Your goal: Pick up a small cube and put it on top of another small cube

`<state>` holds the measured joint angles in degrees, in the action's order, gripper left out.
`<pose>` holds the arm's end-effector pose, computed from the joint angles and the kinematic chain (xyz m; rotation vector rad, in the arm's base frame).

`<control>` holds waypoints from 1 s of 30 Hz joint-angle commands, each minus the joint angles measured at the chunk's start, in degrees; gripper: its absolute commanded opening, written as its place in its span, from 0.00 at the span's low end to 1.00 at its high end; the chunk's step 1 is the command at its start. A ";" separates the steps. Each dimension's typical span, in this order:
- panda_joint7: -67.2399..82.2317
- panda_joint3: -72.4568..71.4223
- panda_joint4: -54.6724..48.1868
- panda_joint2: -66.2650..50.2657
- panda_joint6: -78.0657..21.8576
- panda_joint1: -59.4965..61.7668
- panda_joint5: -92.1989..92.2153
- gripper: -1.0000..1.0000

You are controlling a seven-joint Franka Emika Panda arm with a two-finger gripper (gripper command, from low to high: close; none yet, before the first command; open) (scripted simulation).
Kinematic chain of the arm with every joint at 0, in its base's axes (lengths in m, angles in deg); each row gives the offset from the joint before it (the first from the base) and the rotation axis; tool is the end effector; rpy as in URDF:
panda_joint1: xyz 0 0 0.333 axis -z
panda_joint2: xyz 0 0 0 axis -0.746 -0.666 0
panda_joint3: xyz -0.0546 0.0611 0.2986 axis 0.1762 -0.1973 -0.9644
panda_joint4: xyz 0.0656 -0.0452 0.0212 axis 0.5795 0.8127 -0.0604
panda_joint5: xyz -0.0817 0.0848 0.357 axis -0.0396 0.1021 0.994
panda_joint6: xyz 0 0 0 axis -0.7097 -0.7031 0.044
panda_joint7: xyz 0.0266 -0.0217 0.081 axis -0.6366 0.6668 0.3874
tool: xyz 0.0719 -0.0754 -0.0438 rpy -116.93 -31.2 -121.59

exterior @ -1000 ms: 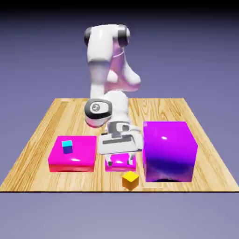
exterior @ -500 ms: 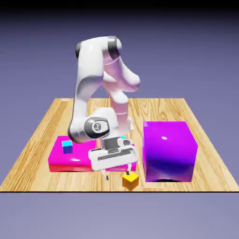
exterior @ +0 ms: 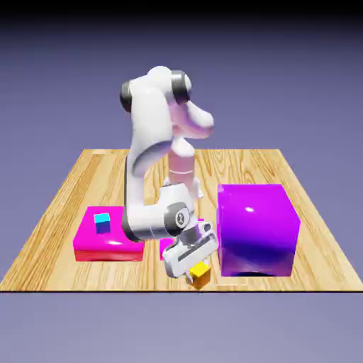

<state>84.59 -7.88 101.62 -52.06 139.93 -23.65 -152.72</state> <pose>0.4662 0.0142 0.1673 -0.0383 2.8326 0.4111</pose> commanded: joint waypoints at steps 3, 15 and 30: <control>-0.53 0.24 2.76 5.36 0.09 1.17 3.40 0.00; -4.53 8.73 12.92 21.84 -16.11 1.85 33.25 0.00; -8.55 17.42 26.48 41.98 -36.20 0.17 70.63 0.00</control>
<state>76.03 9.54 128.10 -10.09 103.67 -23.53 -82.11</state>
